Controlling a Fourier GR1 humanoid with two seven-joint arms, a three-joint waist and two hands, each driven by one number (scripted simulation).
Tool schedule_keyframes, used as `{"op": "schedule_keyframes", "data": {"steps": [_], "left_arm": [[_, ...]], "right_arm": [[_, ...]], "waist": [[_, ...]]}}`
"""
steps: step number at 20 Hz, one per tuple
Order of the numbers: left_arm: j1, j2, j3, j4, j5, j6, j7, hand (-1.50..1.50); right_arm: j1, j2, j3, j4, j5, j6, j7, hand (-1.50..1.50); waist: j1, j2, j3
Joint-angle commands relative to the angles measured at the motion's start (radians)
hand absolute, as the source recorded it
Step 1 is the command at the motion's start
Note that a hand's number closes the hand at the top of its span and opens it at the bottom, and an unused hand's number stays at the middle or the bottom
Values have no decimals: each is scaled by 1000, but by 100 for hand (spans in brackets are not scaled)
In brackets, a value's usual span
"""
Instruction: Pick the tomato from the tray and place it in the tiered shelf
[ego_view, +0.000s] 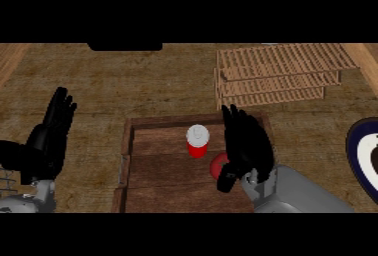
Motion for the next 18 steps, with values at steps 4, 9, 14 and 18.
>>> {"op": "schedule_keyframes", "data": {"steps": [4,9,14,18], "left_arm": [[9,4,25,1,-1,-19,-8,0],[-46,-9,14,-32,-38,26,78,0],[-14,-30,36,10,-34,-19,3,0],[1,-5,68,-18,4,-74,31,0]], "right_arm": [[50,63,-17,-7,60,82,237,-150],[133,87,0,-33,127,65,214,-150],[179,86,-59,-63,167,96,139,-150],[192,138,-75,15,237,73,88,-150]], "waist": [[2,4,1],[0,4,3],[3,6,2],[11,7,2]]}}
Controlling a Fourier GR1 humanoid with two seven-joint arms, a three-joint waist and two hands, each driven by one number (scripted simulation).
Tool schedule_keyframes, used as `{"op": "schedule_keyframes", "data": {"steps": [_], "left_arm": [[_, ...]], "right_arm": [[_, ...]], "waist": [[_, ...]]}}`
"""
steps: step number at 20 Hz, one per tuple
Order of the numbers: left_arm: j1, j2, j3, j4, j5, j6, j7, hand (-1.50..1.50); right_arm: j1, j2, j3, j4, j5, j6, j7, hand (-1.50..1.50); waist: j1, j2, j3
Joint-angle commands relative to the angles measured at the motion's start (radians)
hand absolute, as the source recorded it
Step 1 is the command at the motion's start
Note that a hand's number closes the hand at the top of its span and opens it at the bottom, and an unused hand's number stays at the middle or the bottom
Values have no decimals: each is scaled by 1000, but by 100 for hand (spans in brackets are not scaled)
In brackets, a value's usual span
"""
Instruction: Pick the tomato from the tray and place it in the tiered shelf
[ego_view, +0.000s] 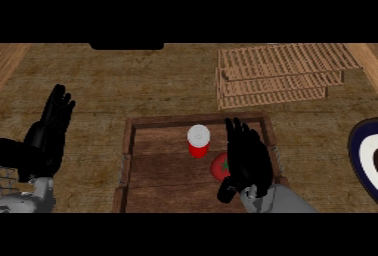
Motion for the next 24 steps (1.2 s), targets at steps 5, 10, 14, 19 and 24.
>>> {"op": "schedule_keyframes", "data": {"steps": [5,10,14,19,24], "left_arm": [[-5,-30,30,71,-3,-49,-65,0],[-4,-31,28,-8,-28,-24,20,0],[-6,-47,40,48,-27,-59,-24,0],[-5,-52,28,-36,-74,-28,59,0],[24,-74,32,-9,-81,-36,0,0]], "right_arm": [[-1,139,-30,120,98,42,114,-150],[67,172,-63,137,94,68,68,150],[49,114,-61,173,148,107,-45,150],[94,96,-25,160,245,70,-134,150],[214,-140,-63,38,145,80,-460,150]], "waist": [[2,3,0],[3,1,0],[2,3,0],[3,1,1],[-5,2,1]]}}
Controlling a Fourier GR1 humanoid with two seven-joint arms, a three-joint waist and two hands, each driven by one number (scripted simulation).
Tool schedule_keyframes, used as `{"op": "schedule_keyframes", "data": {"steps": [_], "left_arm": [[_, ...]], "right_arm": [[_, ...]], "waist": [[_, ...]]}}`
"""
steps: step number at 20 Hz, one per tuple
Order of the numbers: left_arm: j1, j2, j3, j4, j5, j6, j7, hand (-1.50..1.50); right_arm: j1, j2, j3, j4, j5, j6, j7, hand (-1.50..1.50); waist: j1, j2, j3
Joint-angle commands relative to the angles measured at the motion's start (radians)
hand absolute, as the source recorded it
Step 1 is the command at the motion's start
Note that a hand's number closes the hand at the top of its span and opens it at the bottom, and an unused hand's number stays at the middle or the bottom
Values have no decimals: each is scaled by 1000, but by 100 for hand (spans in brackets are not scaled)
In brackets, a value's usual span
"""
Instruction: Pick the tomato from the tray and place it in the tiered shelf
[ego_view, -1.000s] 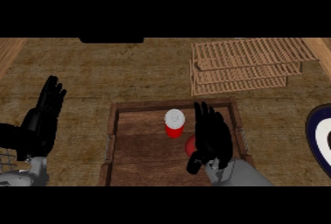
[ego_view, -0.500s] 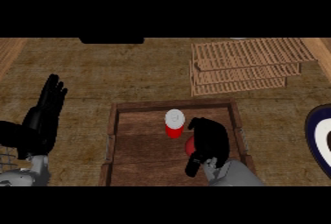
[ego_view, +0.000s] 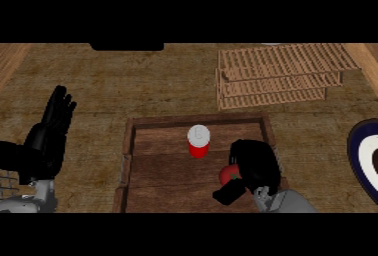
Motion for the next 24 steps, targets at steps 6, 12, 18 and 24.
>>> {"op": "schedule_keyframes", "data": {"steps": [6,12,18,24], "left_arm": [[-35,10,64,-4,6,-52,43,0],[41,-48,37,15,-17,-53,-25,0],[18,-12,64,-21,-8,-55,25,0],[-23,-72,23,25,-74,-15,-1,0]], "right_arm": [[113,-103,-111,-104,-71,-10,-252,150],[151,-53,-115,-364,-56,14,-152,150],[97,31,-286,-659,-158,1,23,150],[-68,10,-438,-755,-125,102,199,150]], "waist": [[0,10,3],[-2,9,2],[-11,4,2],[-5,8,2]]}}
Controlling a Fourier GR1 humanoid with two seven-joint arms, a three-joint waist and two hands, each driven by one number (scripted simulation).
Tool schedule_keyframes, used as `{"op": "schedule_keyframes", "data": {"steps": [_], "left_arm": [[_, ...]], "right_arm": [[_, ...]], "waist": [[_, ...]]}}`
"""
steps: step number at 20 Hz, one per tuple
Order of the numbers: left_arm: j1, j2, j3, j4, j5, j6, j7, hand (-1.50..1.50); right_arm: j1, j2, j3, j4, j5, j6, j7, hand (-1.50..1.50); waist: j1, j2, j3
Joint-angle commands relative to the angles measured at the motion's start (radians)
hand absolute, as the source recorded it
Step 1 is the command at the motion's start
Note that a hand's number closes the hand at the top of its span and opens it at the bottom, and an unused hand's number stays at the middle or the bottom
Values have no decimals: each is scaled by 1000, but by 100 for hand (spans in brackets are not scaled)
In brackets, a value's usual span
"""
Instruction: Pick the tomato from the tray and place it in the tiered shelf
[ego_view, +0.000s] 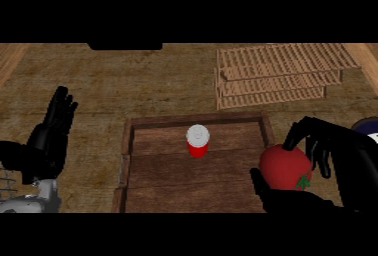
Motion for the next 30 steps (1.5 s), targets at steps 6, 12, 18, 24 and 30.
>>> {"op": "schedule_keyframes", "data": {"steps": [6,12,18,24,30], "left_arm": [[-11,-12,7,-48,-15,-10,54,0],[76,-11,24,-105,-2,-58,37,0],[-1,-42,37,-2,-29,-63,-4,0],[-44,-21,79,3,-22,-79,50,0],[-30,-65,39,-52,-69,-60,69,0]], "right_arm": [[-236,-74,-295,87,-116,122,78,150],[-308,-116,-401,241,-124,89,-22,150],[-307,-62,-366,480,2,-96,-224,150],[-340,-78,-433,729,13,-230,-433,150],[-417,-72,-464,949,10,-340,-578,150]], "waist": [[14,3,1],[20,3,1],[19,6,1],[21,7,1],[21,6,1]]}}
